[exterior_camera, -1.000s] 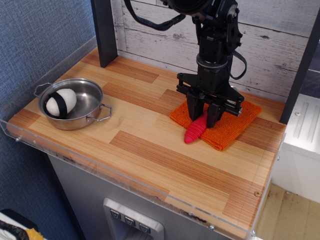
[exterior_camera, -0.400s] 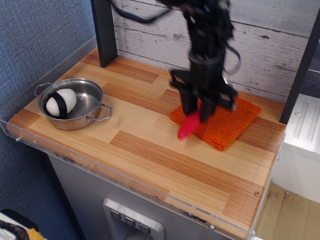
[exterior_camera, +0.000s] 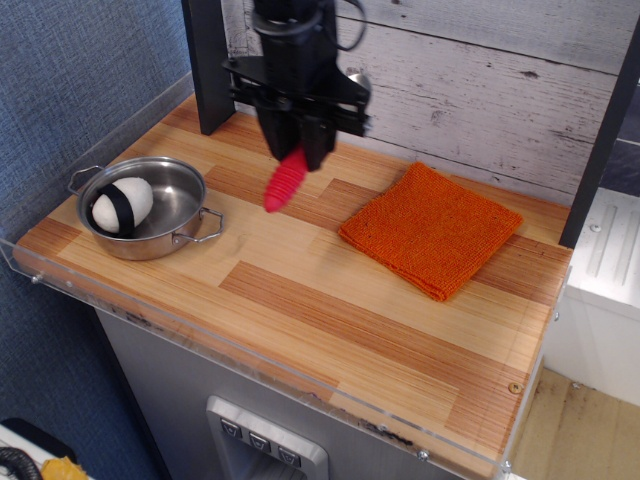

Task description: Move the spoon to the left of the napkin.

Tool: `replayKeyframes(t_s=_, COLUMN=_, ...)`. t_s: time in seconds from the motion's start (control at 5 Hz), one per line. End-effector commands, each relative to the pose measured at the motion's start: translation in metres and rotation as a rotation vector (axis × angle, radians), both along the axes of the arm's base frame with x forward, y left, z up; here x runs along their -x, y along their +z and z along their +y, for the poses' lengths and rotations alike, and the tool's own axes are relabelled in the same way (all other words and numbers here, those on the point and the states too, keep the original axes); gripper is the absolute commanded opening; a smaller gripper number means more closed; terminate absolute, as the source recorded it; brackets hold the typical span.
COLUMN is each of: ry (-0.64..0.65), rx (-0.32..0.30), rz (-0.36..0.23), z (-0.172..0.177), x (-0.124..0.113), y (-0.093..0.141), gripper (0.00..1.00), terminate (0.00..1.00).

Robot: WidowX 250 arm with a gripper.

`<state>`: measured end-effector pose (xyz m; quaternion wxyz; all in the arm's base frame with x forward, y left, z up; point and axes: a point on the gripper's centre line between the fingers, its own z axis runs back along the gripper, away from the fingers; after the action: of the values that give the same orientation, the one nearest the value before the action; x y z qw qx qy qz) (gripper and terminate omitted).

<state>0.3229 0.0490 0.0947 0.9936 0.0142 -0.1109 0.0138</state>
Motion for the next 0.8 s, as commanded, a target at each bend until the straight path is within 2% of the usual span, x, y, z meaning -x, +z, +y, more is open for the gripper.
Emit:
replayKeyframes(t_s=0.0, ry=-0.016, rx=-0.033, rz=0.058, z=0.036, x=-0.026, y=-0.024, gripper=0.00, terminate=0.00)
replayKeyframes(t_s=0.6, ry=0.004, rx=-0.022, rz=0.139, z=0.031, x=-0.042, y=-0.061, gripper=0.00, terminate=0.00)
